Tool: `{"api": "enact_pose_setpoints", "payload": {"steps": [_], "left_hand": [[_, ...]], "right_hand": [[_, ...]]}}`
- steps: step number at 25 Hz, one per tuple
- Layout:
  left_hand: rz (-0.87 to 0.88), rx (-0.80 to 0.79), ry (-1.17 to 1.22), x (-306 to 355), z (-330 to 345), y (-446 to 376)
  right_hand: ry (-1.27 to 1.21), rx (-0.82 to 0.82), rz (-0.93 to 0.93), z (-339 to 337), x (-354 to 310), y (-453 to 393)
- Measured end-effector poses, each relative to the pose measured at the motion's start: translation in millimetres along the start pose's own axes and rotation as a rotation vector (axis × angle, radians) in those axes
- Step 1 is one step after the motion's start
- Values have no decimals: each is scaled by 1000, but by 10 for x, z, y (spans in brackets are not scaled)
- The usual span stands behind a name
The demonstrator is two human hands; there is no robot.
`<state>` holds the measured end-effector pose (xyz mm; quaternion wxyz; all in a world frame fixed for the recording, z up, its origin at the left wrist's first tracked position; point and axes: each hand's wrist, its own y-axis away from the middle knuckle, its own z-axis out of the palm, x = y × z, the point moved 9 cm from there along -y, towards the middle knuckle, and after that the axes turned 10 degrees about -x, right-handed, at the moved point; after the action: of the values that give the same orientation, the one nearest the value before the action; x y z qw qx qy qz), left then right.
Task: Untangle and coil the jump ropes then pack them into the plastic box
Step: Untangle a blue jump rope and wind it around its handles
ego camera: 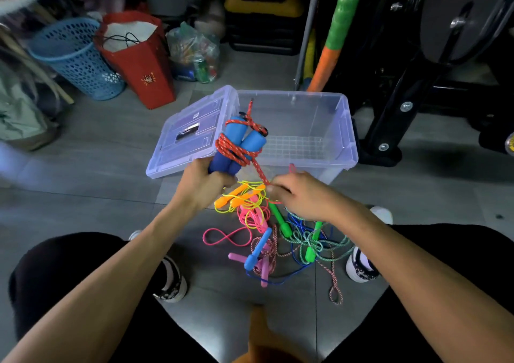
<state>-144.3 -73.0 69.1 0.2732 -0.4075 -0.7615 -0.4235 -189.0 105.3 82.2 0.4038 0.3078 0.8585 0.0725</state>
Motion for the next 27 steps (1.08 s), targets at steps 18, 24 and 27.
{"api": "enact_pose_setpoints", "payload": {"steps": [18, 24, 27], "left_hand": [[931, -184, -528, 826, 284, 228], [98, 16, -15, 277, 147, -105], [-128, 60, -199, 84, 188, -140]], "right_hand": [[-334, 163, -96, -520, 359, -6], [-72, 73, -11, -233, 65, 49], [95, 16, 14, -181, -21, 102]]}}
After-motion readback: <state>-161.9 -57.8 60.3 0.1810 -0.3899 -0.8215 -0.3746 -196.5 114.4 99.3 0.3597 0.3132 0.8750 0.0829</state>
